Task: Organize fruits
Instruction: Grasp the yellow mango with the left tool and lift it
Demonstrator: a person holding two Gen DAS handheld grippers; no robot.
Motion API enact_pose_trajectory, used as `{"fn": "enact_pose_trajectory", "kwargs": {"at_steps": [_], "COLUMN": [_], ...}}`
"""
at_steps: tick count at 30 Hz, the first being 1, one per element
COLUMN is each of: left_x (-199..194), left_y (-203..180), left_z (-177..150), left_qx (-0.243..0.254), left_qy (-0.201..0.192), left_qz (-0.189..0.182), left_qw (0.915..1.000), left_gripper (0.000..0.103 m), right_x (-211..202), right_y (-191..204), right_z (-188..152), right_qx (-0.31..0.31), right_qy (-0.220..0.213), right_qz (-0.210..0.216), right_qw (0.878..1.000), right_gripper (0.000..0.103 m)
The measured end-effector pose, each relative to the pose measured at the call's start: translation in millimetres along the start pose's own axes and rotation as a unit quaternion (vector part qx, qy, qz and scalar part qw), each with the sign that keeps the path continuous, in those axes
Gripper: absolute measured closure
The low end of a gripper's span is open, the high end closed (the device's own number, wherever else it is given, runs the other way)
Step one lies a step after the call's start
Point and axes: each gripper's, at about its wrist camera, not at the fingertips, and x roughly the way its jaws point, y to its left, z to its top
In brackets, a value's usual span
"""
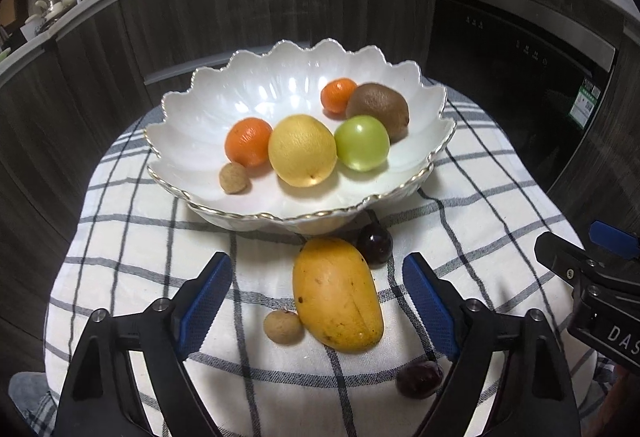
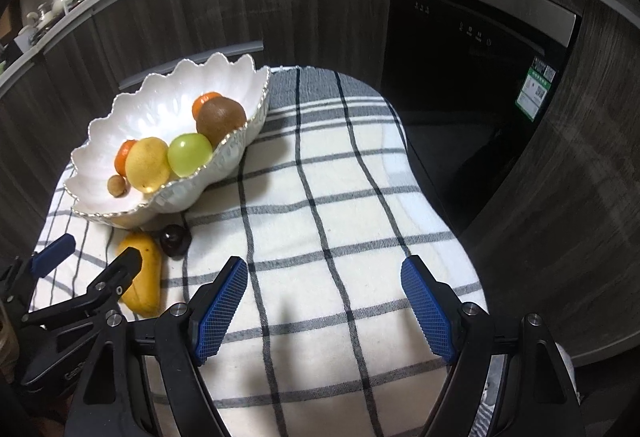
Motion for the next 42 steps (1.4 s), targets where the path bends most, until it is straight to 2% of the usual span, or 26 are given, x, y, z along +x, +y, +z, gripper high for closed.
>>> {"fn": "enact_pose_trajectory", "kwargs": {"at_steps": [4, 18, 30, 42], "left_x": [12, 39, 36, 0], "left_y": [-2, -8, -9, 13], "left_z": [-3, -7, -8, -8], "left_qx": [0.001, 0.019, 0.025, 0.012], "left_qy": [0.011, 0.038, 0.039, 0.023], "left_qz": [-0.001, -0.012, -0.014, -0.014], "left_qw": [0.9999, 0.9991, 0.9988, 0.9996], "left_gripper": [0.023, 0.051, 0.053, 0.053], "right_x": [8, 28, 29, 12], "right_y": [-1, 2, 3, 13], "right_z": [-4, -9, -10, -10], "right_qx": [0.0, -0.001, -0.002, -0.012], "right_qy": [0.009, 0.032, 0.032, 0.019], "right_qz": [0.0, 0.0, 0.0, 0.005], "right_qw": [1.0, 0.999, 0.999, 1.0], "right_gripper": [0.023, 0.023, 0.023, 0.023]}}
